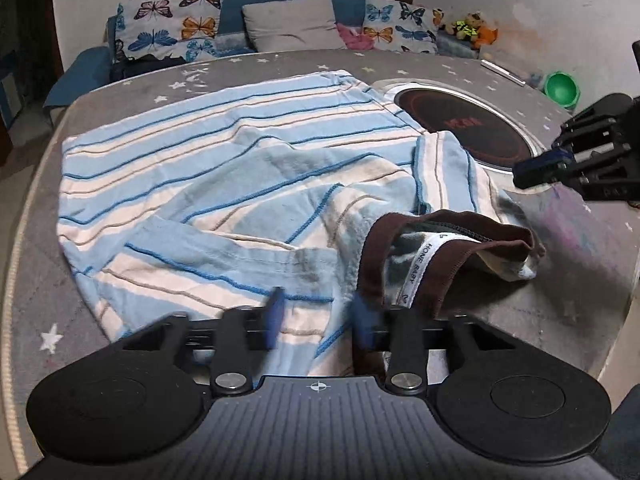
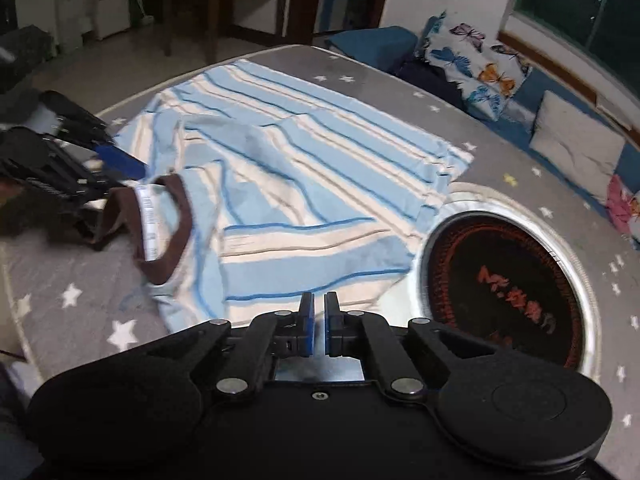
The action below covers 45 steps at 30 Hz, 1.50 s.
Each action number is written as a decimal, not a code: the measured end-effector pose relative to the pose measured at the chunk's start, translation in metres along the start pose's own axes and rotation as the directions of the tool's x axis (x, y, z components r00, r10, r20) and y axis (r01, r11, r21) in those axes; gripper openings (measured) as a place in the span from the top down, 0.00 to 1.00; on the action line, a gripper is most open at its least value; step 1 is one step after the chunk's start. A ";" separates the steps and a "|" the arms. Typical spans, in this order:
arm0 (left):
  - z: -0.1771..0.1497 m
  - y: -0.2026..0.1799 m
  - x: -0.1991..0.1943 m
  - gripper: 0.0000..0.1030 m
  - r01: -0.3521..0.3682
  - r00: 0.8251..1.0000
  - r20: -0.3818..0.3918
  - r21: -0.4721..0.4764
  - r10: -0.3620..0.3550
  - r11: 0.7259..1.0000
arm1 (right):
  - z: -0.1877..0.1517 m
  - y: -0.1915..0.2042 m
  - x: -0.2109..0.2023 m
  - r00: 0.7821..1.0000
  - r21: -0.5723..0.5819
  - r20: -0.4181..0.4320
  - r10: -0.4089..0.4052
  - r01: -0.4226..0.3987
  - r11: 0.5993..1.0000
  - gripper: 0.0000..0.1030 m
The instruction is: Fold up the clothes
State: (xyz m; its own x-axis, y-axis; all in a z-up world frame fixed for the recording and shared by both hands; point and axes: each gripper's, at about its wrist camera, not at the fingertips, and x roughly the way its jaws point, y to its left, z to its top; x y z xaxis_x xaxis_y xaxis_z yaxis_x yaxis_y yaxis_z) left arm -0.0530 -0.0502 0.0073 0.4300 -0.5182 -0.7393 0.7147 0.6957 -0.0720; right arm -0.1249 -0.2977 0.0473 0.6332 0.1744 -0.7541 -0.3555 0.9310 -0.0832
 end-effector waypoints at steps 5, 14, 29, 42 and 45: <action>-0.002 0.003 -0.013 0.97 -0.027 0.999 0.043 -0.026 0.028 0.999 | 0.007 0.020 0.019 0.998 -0.051 0.001 0.068 -0.068 0.996 0.74; -0.011 0.031 -0.066 0.97 -0.108 0.980 0.146 -0.165 0.133 0.980 | 0.016 0.046 0.051 0.996 -0.122 -0.016 0.083 -0.085 0.989 0.85; -0.076 0.115 -0.141 0.97 -0.290 0.912 0.132 -0.466 0.389 0.836 | -0.015 -0.037 -0.026 0.960 0.087 0.066 -0.272 0.266 0.960 0.96; -0.101 0.140 -0.138 0.97 -0.359 0.915 -0.019 -0.495 0.403 0.791 | -0.067 -0.070 -0.013 0.948 0.189 -0.153 -0.278 0.304 0.934 0.78; -0.106 0.139 -0.142 0.97 -0.352 0.923 -0.035 -0.480 0.384 0.803 | -0.060 -0.069 -0.022 0.939 0.144 -0.153 -0.308 0.330 0.933 0.64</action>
State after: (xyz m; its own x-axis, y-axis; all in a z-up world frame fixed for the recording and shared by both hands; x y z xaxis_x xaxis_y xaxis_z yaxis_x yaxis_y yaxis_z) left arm -0.0727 0.1730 0.0312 0.6519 -0.1936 -0.7332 0.1575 0.9803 -0.1189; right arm -0.1555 -0.3851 0.0304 0.5988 -0.1725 -0.7821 -0.0239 0.9723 -0.2327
